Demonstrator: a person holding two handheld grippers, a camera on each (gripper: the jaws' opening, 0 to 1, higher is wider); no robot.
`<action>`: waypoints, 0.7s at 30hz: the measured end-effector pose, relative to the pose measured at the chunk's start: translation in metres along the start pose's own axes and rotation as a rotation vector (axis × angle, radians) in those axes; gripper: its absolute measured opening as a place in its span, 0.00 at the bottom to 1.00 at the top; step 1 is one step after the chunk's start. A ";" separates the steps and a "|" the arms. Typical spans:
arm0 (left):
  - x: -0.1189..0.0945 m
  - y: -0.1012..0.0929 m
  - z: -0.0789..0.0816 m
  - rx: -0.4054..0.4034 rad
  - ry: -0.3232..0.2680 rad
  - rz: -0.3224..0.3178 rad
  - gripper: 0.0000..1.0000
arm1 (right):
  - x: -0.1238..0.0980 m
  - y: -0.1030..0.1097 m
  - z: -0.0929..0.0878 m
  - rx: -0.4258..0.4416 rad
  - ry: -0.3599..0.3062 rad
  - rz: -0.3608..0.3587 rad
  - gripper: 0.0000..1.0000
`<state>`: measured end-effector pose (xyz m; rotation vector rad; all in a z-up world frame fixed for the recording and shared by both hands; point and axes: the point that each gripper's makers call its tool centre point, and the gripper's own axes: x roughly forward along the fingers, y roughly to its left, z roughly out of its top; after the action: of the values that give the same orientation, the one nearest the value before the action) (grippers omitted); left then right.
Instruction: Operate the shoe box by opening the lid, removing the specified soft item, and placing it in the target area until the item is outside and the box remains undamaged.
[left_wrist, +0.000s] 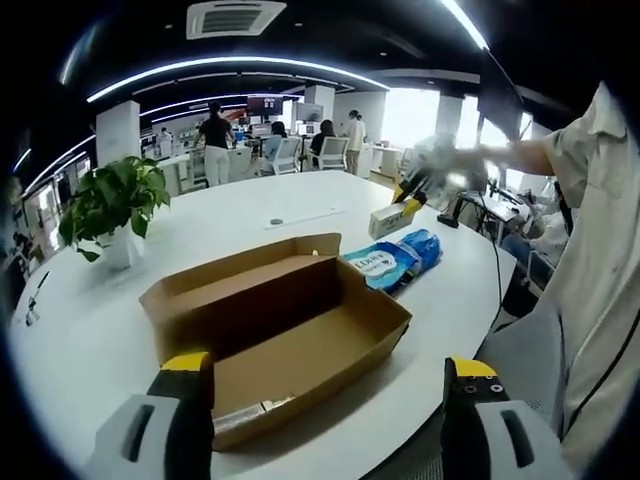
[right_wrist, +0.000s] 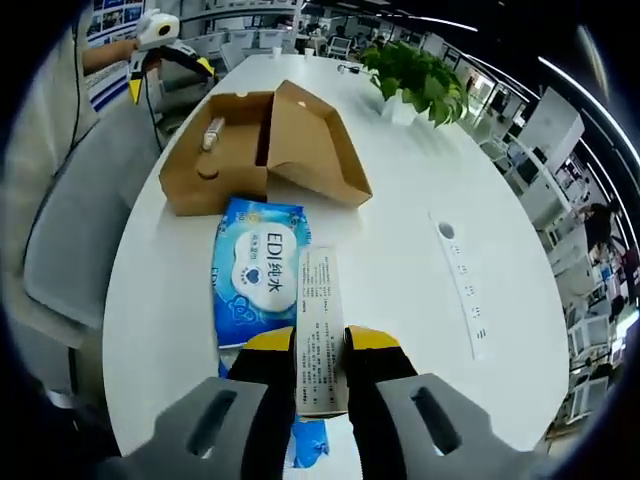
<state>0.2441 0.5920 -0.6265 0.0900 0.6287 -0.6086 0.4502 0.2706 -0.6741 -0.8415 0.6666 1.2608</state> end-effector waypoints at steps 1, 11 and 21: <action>0.000 0.000 0.000 -0.003 0.002 0.000 0.97 | 0.001 -0.002 -0.004 0.000 0.009 0.000 0.16; 0.003 0.008 0.001 -0.012 0.004 0.013 0.97 | 0.014 -0.013 -0.034 0.006 0.061 0.016 0.16; 0.010 0.009 -0.003 0.005 0.042 0.012 0.96 | 0.024 -0.015 -0.063 0.015 0.119 0.042 0.16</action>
<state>0.2542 0.5954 -0.6359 0.1113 0.6668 -0.5976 0.4711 0.2289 -0.7254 -0.8988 0.7913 1.2486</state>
